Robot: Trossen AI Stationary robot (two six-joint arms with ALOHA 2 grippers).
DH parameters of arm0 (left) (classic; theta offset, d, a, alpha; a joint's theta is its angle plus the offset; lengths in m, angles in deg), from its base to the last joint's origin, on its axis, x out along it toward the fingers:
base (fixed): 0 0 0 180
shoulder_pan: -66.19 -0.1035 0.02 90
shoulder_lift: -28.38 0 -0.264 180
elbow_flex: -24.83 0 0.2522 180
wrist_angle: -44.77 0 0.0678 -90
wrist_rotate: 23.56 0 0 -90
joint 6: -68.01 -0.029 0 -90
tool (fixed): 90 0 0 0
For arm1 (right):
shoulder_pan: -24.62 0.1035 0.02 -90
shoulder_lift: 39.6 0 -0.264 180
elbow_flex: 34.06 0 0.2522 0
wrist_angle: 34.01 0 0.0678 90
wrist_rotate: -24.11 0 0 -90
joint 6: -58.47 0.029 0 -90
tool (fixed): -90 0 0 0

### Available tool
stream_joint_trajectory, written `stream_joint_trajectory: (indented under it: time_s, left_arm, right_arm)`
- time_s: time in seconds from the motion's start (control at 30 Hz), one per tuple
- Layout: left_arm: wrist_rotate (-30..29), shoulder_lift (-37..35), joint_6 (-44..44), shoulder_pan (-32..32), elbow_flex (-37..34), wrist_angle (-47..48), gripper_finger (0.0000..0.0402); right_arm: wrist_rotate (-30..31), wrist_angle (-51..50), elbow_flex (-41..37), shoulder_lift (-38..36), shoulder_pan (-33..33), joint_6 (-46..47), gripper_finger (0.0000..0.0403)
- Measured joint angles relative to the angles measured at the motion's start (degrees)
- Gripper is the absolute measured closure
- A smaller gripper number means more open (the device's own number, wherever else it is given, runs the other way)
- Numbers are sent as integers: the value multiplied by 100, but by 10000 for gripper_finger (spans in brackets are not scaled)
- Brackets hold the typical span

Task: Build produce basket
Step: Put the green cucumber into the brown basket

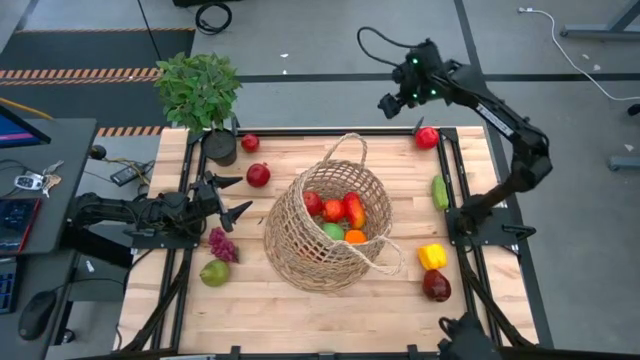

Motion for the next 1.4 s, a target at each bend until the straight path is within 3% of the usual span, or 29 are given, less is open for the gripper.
stream_joint_trajectory:
  time_s: [0.33, 0.5, 0.73, 1.07, 1.4]
  left_arm:
    - [-1, 0, 1, 1, 0, -2, 4]
    - [-2, 0, -2, 2, 0, 0, 4]
    - [0, 0, -1, 2, -1, 0, 4]
    - [1, 0, -1, 0, 1, 0, 4]
    - [1, 0, -2, 0, 1, 0, 4]
  right_arm:
    - [828, -1799, -497, 14, -93, 579, 52]
    - [1235, -2021, -801, -167, -215, 612, 39]
    - [870, -2100, -1261, -108, -426, 1071, 11]
    - [341, -2128, -3008, -116, -308, 1699, 23]
    - [598, -2172, -3806, -116, -305, 1700, 44]
